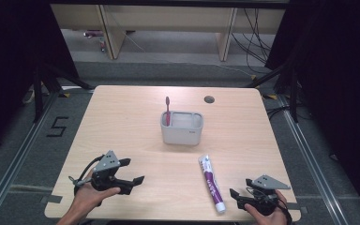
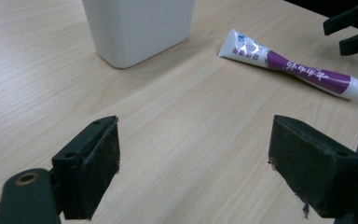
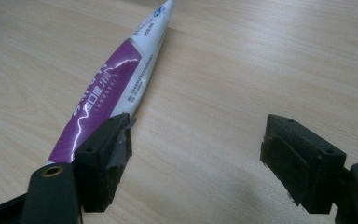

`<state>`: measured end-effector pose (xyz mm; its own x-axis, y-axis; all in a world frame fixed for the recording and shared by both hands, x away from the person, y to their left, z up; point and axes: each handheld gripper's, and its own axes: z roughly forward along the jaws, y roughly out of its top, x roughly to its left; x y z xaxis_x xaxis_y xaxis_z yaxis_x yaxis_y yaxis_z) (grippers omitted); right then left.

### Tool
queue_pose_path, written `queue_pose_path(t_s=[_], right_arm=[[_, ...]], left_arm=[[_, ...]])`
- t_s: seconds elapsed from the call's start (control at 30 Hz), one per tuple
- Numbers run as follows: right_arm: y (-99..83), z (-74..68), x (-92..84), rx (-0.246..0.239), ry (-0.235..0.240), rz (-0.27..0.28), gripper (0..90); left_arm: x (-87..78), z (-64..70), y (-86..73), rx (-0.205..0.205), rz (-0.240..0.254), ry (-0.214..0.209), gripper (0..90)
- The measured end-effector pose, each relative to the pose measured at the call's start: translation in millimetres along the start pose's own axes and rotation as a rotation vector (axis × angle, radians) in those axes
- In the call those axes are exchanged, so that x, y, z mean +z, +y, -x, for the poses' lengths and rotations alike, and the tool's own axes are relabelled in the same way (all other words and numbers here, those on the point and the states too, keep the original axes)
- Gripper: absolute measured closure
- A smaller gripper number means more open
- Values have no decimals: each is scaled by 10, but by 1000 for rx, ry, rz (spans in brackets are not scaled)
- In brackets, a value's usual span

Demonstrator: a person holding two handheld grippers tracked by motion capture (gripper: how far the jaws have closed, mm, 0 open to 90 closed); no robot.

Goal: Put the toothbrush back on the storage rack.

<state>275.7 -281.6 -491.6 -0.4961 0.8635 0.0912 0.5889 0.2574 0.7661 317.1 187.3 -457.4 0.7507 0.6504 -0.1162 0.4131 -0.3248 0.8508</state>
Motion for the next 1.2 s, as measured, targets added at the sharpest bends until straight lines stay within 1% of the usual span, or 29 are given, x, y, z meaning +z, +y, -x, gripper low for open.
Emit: queue_pose_path(t_s=[0.03,0.07,0.1,0.17,0.2,0.23,0.3,0.33,0.37,0.4,0.47,0.5,0.53,0.57,0.63,0.67,0.7,0.73,0.77,0.8,0.9,0.93,0.97,1.0,1.03,1.07,1.1,1.13,1.2], right_arm=[[-1,-1,3,-3,4,1,248],[-1,-5,4,-2,4,2,248],[-2,-4,9,-8,2,3,247],[1,-9,5,-7,2,-1,248],[5,-22,7,7,18,-11,248],[7,-21,9,-1,24,-11,248],[7,-36,4,12,15,-13,248],[6,-66,-5,51,16,-29,248],[7,-56,1,37,17,-23,248],[11,-28,10,-1,13,-5,248],[14,-35,8,10,21,-9,248],[18,-35,9,-9,12,-3,248],[18,-35,9,-9,12,-3,248],[18,-59,12,14,17,-16,248],[23,-71,10,26,26,-17,248],[30,-77,10,29,29,-9,248],[39,-57,13,-4,23,4,248],[44,-84,16,21,33,3,248],[51,-95,15,29,33,-1,248],[77,-92,2,2,23,-4,248],[106,-121,4,17,32,-8,248],[126,-107,-9,-19,14,-12,248],[142,-115,-13,-18,23,-10,243],[156,-139,-18,7,16,-11,232],[185,-169,-21,47,29,-30,228],[203,-145,-27,7,11,-28,228],[203,-145,-27,7,11,-28,228],[225,-178,-24,39,27,-38,228],[253,-203,-40,43,24,-54,227]], left_arm=[[-14,5,-39,2,-8,9,158],[-9,9,-65,2,1,11,158],[-19,4,-85,19,-12,23,158],[-20,8,-109,16,-13,30,158],[-23,2,-133,18,-16,32,158],[-24,3,-167,11,-18,34,158],[-35,0,-223,14,-31,46,159],[-37,-2,-242,18,-35,45,159],[-41,1,-269,16,-38,49,159],[-56,-2,-313,18,-46,51,160],[-56,1,-336,11,-34,51,160],[-68,3,-349,9,-38,51,160],[-88,8,-360,10,-51,54,160],[-94,22,-374,6,-47,55,159],[-111,44,-405,10,-53,52,160],[-98,56,-427,2,-35,42,160],[-115,68,-437,8,-59,48,160],[-112,73,-448,6,-56,40,160],[-107,81,-460,7,-52,39,160],[-123,90,-469,12,-68,41,160],[-121,105,-493,3,-57,40,160],[-117,115,-510,1,-53,42,160],[-124,130,-522,-5,-73,40,160],[-118,145,-541,0,-77,32,160],[-127,167,-547,9,-97,23,160],[-133,172,-555,10,-86,20,160],[-133,172,-555,10,-86,20,160],[-143,174,-552,12,-98,13,160],[-141,189,-571,16,-86,12,160]])
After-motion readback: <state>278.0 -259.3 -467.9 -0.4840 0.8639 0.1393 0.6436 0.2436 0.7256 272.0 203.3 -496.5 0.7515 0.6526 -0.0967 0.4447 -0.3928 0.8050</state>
